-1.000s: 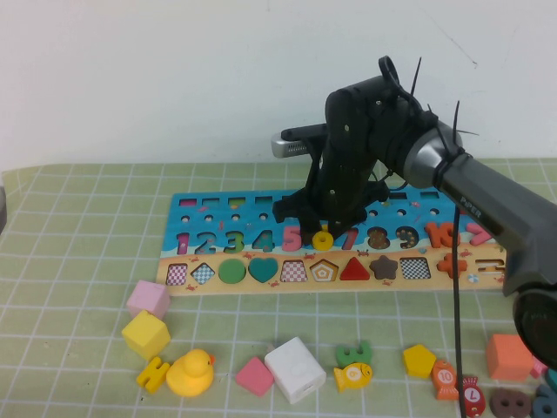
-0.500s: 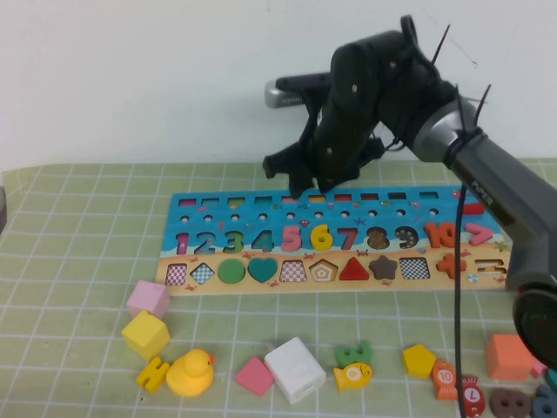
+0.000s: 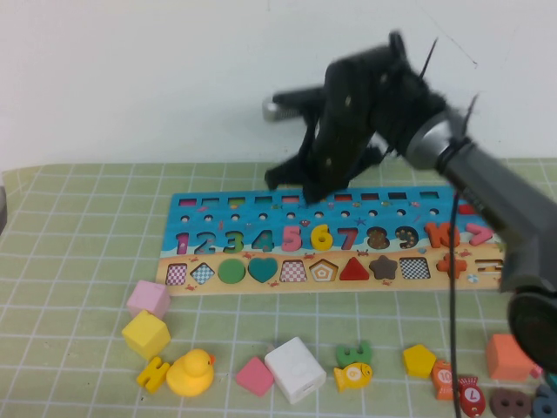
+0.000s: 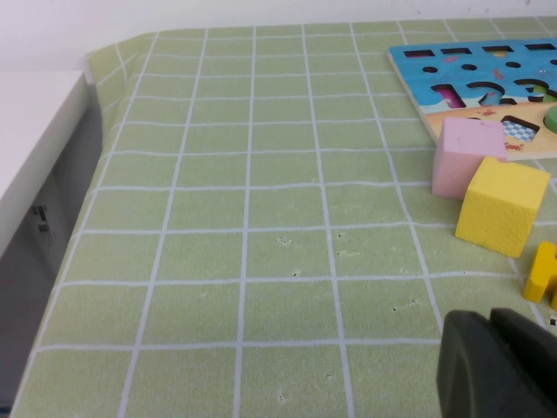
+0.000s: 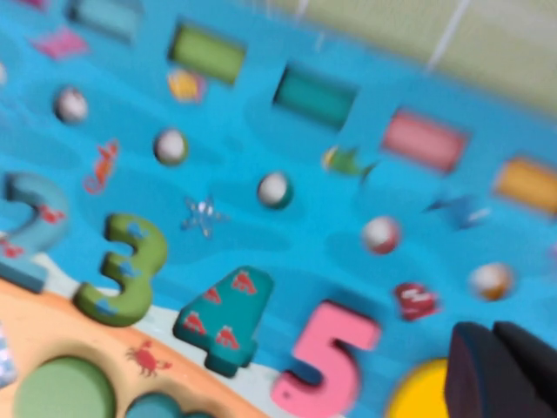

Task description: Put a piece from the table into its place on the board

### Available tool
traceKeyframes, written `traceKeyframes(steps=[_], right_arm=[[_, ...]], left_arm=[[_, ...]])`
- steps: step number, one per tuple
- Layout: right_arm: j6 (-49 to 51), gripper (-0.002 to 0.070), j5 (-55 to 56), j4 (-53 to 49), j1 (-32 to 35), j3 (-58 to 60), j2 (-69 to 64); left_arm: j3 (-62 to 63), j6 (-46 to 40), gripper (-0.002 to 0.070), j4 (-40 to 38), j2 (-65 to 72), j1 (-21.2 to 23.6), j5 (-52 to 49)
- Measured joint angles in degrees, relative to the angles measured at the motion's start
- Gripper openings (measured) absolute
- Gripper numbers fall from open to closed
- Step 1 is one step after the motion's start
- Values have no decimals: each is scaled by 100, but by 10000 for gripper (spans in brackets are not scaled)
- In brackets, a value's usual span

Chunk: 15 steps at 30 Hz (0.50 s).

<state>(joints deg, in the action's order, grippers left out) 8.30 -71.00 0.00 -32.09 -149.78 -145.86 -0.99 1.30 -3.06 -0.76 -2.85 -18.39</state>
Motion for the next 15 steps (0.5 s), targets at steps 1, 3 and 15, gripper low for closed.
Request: traceKeyframes(steps=[1,3,15], right_arm=[[-48,-1,0,-87,-26,10,123],[-180,-1,0,-192,-52,10,477],[-411,-1,0,-334,-194,0,2854]], left_arm=[[0,0,-2,0,0,0,0],[0,0,-2,0,0,0,0],[0,0,-2,0,0,0,0]])
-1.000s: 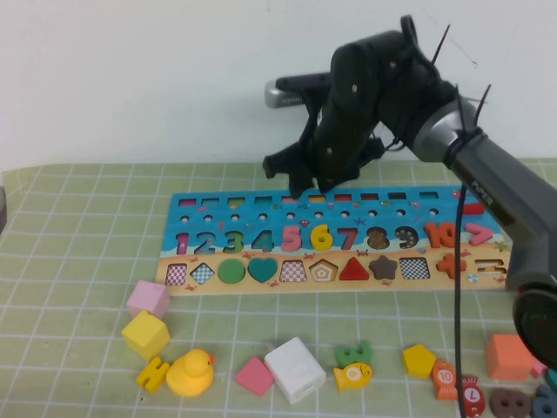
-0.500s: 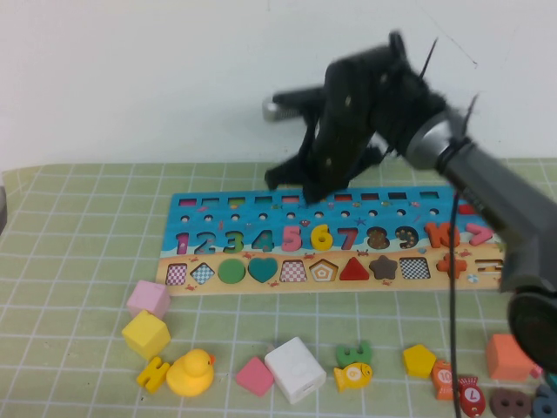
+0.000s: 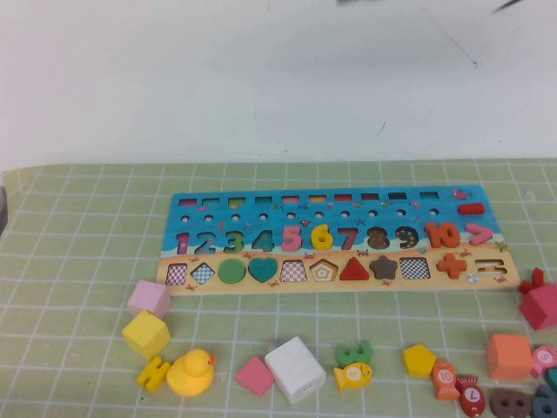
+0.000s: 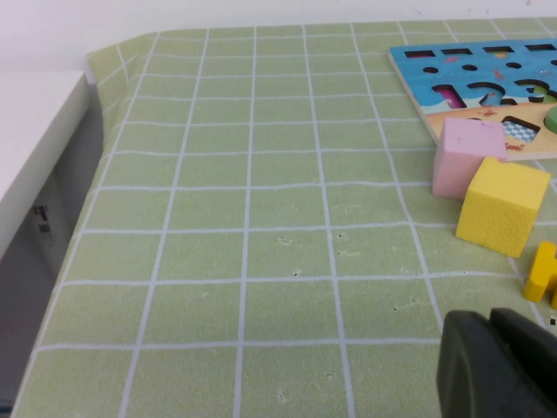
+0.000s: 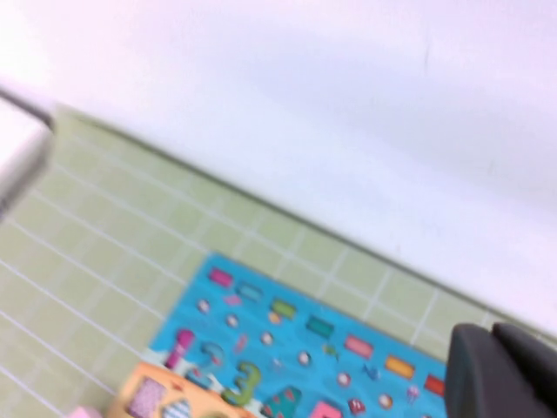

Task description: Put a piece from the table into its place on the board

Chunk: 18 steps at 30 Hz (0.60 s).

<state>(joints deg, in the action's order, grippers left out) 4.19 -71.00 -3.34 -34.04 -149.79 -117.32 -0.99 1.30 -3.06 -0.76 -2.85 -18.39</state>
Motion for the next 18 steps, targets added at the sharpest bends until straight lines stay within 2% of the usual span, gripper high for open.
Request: traceKeyframes(steps=[5,12,18], right_arm=[[0,-1,0,121,0,-44,400],[0,-1,0,143,-4,-58,219],[0,-1,0,93,-274,-47,179]], left_arm=[[0,0,-2,0,0,0,0],[0,0,-2,0,0,0,0],[0,0,-2,0,0,0,0]])
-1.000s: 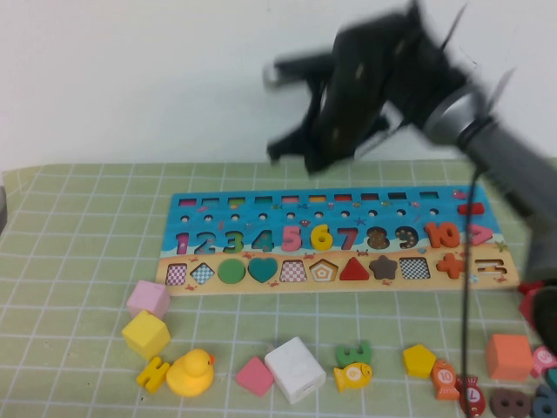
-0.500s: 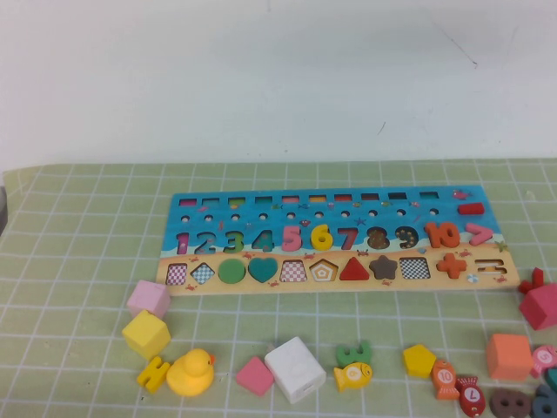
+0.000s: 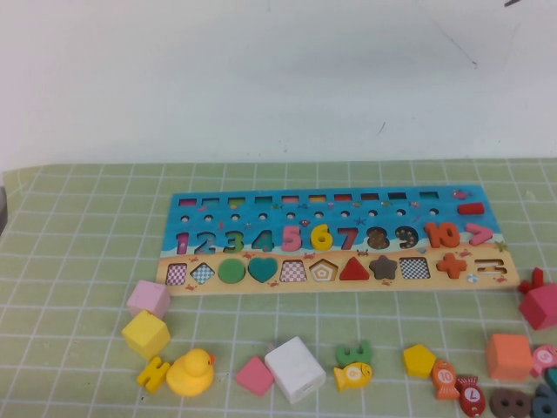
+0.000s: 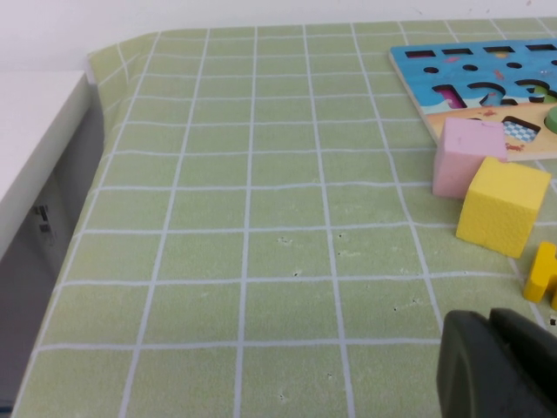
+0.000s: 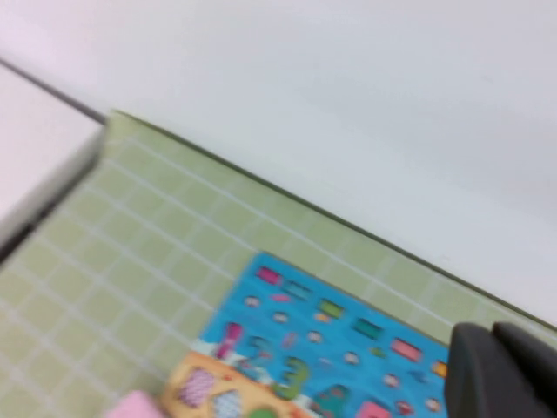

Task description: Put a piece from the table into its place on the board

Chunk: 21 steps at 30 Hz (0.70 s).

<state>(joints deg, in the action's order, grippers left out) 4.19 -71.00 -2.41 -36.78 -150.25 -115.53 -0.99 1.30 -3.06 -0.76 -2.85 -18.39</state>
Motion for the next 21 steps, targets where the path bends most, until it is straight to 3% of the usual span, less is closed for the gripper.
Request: traceKeyframes(steps=[12,17,21], right_arm=[[0,-1,0,670,-317,-5,1759],[-6,-1,0,241,-317,182,2514],[-169,-1,417,-348,-317,1149,3260]], left_arm=[[0,0,-2,0,0,0,0],[0,0,-2,0,0,0,0],[0,0,-2,0,0,0,0]])
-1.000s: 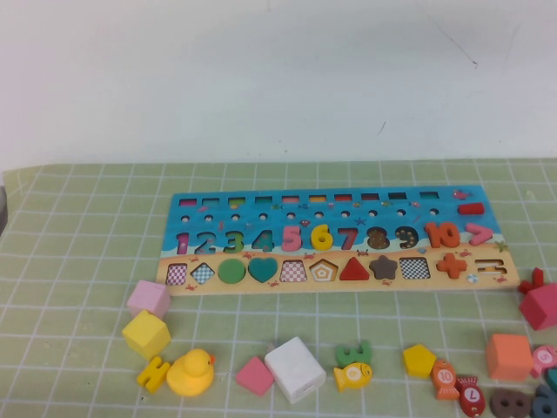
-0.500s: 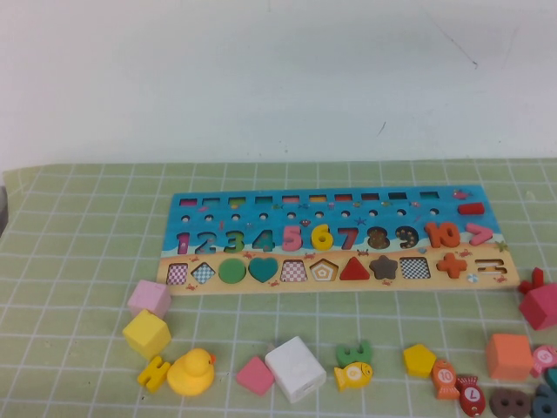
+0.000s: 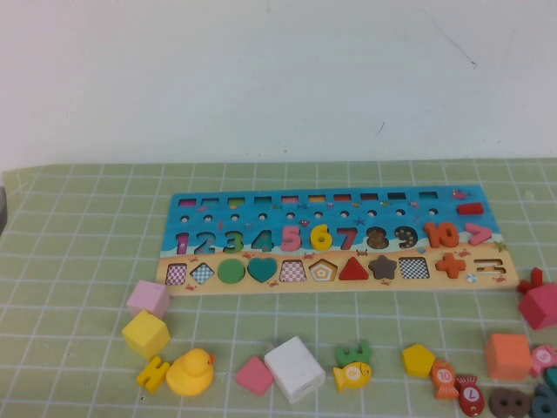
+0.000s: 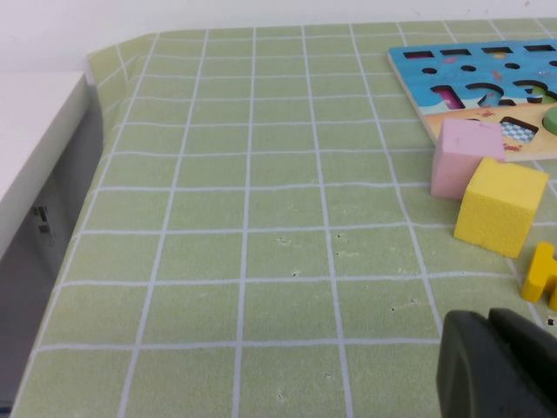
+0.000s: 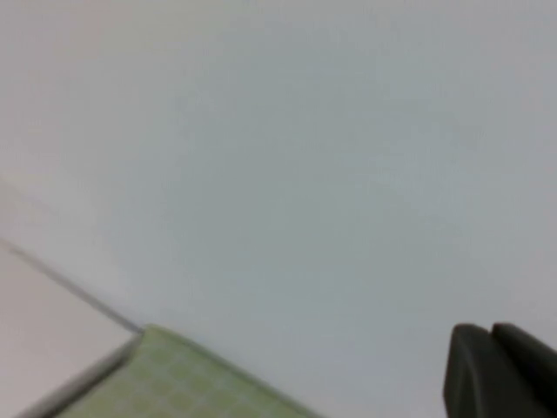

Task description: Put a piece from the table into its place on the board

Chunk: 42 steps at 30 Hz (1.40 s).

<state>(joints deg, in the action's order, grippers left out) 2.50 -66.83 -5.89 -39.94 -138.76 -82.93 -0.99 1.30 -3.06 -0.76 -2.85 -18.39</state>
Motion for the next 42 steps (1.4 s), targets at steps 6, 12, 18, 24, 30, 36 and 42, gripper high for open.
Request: traceKeyframes(steps=[6,12,18,24,30,36,42], right_arm=[[-284,-1,1549,-1123,11,2633,1261],[-298,-1,2801,-1130,740,5689,2707],[-250,-1,3413,-687,1934,8265,4278],[-250,-1,4155,-294,2938,10550,6142],[-250,-1,4674,70,3751,12286,7683],[-250,-1,4800,407,3993,13028,8189],[-250,-1,4783,445,3993,13414,8200]], left_arm=[[0,0,-2,0,0,0,0],[0,0,-2,0,0,0,0],[0,0,-2,0,0,0,0],[0,0,-2,0,0,0,0],[0,0,-2,0,0,0,0],[0,0,-2,0,0,0,0],[0,0,-2,0,0,0,0]])
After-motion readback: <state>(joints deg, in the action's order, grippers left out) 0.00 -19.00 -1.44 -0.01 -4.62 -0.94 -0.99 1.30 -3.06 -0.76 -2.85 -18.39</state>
